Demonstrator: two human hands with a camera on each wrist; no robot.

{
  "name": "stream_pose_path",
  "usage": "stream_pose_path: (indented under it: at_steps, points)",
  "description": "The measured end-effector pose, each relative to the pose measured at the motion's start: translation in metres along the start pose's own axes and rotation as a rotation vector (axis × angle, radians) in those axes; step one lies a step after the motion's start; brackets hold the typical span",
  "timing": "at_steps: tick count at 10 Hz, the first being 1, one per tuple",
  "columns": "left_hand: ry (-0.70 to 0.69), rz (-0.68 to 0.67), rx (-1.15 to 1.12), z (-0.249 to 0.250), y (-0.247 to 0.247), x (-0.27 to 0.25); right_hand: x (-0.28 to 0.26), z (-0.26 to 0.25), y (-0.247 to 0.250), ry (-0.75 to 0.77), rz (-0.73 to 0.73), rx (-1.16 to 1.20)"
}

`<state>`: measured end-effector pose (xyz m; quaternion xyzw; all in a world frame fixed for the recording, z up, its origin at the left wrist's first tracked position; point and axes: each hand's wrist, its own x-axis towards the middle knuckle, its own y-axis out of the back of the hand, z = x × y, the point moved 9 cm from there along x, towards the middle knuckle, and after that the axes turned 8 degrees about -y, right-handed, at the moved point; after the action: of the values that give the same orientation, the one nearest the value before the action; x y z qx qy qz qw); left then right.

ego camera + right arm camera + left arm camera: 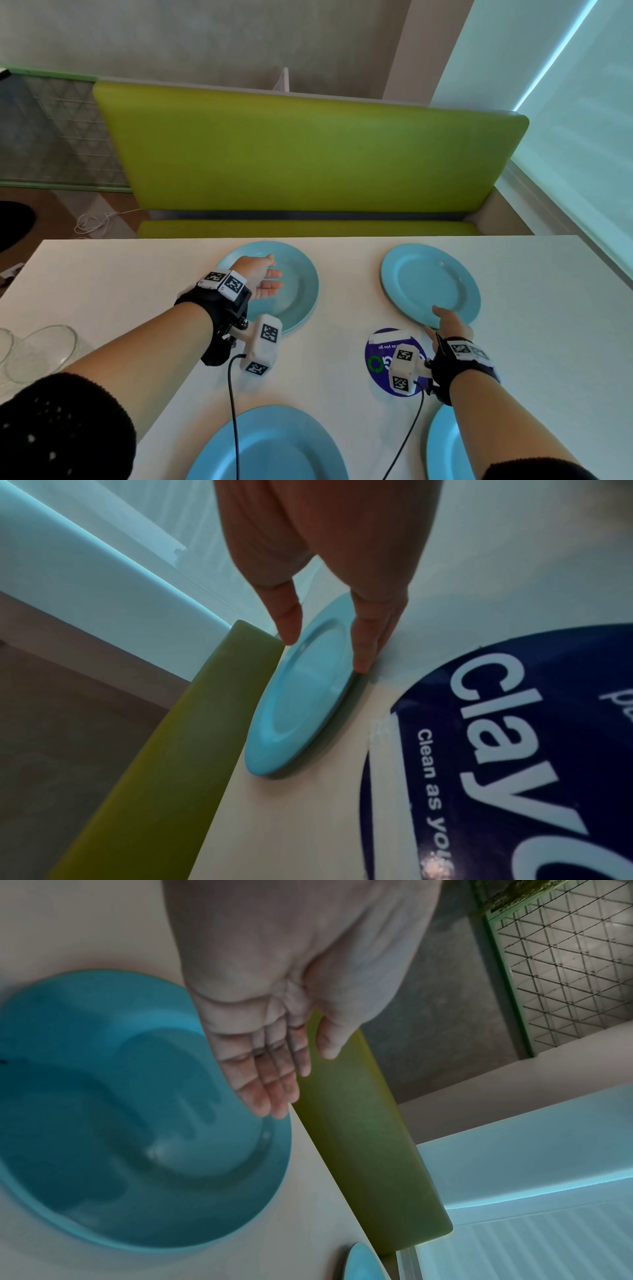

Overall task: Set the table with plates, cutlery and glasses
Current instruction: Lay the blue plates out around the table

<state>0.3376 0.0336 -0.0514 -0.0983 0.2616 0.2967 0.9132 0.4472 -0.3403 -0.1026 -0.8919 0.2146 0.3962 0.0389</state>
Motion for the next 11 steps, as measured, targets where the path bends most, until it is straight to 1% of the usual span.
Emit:
stream_pose_path:
  at_steps: [1, 2, 3, 6, 11]
  points:
    - [0.000, 0.000, -0.001, 0.0002, -0.0005, 0.0011, 0.0013, 0.0003, 0.0010, -0.017, 0.006, -0.035]
    - [-0.003, 0.000, -0.001, 0.0017, -0.0007, 0.0020, 0.0074, -0.0001, -0.0025, -0.007, -0.029, -0.068]
    - [-0.007, 0.008, -0.006, 0.0032, 0.0005, 0.0026, 0.0090, -0.0009, 0.0001, -0.002, 0.006, -0.098]
    - [-0.008, 0.023, -0.008, 0.0008, 0.0066, 0.0023, 0.0082, -0.0010, -0.0026, 0.009, 0.002, -0.156]
    - [-0.013, 0.023, -0.021, 0.0017, 0.0087, 0.0003, 0.0096, 0.0003, -0.0049, 0.020, -0.032, -0.193]
